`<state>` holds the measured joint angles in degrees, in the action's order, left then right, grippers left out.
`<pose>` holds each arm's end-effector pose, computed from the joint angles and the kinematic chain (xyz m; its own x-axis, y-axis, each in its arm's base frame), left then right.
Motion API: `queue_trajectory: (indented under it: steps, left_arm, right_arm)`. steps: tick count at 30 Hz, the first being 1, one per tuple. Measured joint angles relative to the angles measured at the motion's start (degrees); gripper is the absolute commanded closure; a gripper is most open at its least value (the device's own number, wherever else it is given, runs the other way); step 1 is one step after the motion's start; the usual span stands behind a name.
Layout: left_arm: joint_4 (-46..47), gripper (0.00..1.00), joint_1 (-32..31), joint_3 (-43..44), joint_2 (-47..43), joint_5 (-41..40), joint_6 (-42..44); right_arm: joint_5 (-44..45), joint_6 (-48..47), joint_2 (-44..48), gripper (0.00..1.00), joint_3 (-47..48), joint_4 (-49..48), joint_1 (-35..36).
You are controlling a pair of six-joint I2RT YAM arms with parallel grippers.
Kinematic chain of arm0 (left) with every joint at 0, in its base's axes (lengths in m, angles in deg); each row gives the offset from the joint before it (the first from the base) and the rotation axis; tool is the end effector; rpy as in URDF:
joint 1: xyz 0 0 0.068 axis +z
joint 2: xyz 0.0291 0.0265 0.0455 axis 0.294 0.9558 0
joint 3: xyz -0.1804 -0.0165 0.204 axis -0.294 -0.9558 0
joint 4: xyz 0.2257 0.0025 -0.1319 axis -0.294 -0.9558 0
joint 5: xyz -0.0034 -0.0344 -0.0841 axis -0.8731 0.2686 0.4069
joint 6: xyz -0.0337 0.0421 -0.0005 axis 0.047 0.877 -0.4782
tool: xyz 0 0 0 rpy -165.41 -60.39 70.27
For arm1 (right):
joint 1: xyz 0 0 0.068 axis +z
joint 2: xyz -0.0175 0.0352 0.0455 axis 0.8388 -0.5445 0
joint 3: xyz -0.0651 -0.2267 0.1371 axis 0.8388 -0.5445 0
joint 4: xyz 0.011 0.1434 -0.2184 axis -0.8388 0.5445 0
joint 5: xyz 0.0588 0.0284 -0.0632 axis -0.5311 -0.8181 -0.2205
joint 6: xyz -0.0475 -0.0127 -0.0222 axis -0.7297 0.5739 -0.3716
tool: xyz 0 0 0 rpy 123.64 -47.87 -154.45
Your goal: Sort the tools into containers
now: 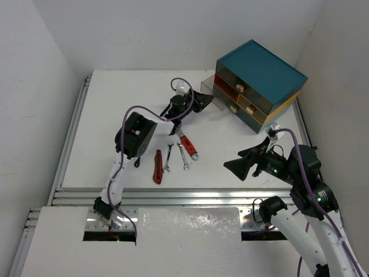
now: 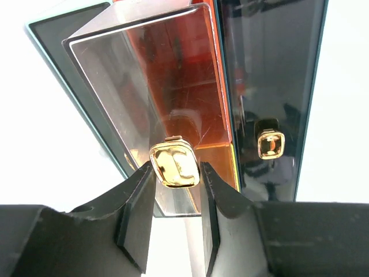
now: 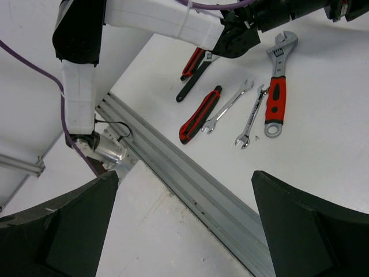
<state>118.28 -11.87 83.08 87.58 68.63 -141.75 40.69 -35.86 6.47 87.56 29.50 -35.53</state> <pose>0.4605 -0.2621 0.1407 -0.5990 -0.7334 -0.3216 0.2003 0.2516 -0.9469 0.0802 0.0489 0.3423 -0.5546 0.2739 -0.7857 -0.5274 0.6147 0.5865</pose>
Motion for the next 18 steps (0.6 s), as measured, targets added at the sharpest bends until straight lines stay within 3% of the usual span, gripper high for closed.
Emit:
queue_trajectory:
  steps: [3, 4, 5, 13, 16, 18]
  left_arm:
    - [1.11, 0.38, 1.03, -1.62, -0.66, 0.76, 0.57]
    - [1.38, 0.13, 1.53, -2.54, -1.11, 0.48, 0.81]
    - [1.55, 0.01, 2.19, -3.85, -1.86, 0.13, 1.11]
    - [-2.97, 0.00, 6.93, -19.85, -18.23, -4.83, 4.17]
    - [-13.77, 0.00, 7.98, -22.08, -28.96, -8.22, 8.07]
    - [-23.61, 0.00, 8.13, -21.55, -37.03, -12.02, 11.63]
  right_arm:
    - [-0.24, 0.04, -0.44, 0.01, -0.31, -0.39, 0.00]
    - [-0.26, 0.09, -0.74, 0.01, -0.46, -0.68, 0.00]
    - [-0.26, 0.13, -1.18, 0.01, -0.63, -0.94, 0.00]
    - [1.49, 0.00, -10.05, 0.01, -4.50, -3.82, 0.00]
    - [3.85, 0.02, -17.42, 0.02, -5.86, -5.95, 1.68]
    - [8.68, -0.11, -23.80, 0.08, -5.90, -8.09, 6.95]
